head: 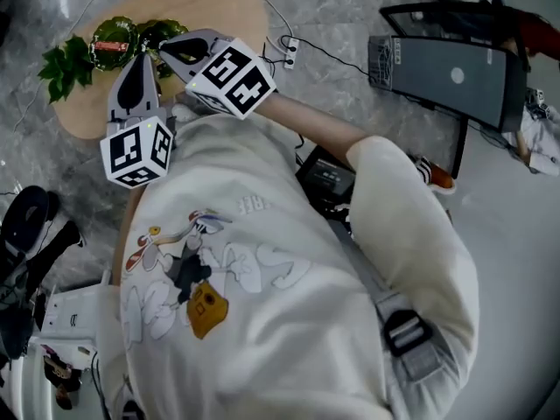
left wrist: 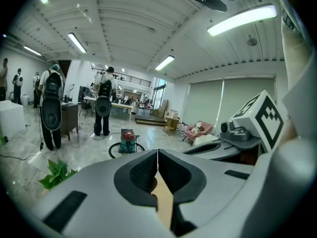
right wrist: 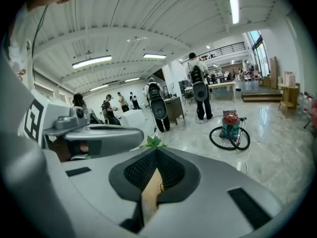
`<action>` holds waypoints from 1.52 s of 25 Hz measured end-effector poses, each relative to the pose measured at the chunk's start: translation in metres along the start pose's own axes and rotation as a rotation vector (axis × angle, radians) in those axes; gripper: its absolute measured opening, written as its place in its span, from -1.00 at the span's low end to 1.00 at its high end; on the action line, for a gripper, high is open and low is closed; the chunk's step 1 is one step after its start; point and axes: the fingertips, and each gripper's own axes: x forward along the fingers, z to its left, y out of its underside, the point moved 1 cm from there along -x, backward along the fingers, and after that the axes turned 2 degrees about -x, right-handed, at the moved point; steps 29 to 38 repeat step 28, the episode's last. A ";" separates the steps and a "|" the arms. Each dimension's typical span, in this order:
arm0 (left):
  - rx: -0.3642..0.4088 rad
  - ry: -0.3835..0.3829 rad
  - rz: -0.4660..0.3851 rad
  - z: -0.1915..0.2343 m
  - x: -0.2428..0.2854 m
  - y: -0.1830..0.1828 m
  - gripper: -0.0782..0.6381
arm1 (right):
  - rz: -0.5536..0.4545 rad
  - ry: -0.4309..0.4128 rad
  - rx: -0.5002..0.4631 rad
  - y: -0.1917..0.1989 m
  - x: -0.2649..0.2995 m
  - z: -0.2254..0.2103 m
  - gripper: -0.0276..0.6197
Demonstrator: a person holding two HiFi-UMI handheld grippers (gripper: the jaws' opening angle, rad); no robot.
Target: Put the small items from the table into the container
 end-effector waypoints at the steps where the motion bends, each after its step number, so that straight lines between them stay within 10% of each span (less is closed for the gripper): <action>1: 0.001 0.001 -0.002 -0.002 -0.003 0.000 -0.76 | -0.011 0.006 0.015 -0.002 -0.003 -0.003 -0.90; 38: -0.037 -0.056 -0.013 -0.015 -0.062 0.012 -0.76 | -0.114 0.075 0.016 0.011 -0.049 0.054 -0.90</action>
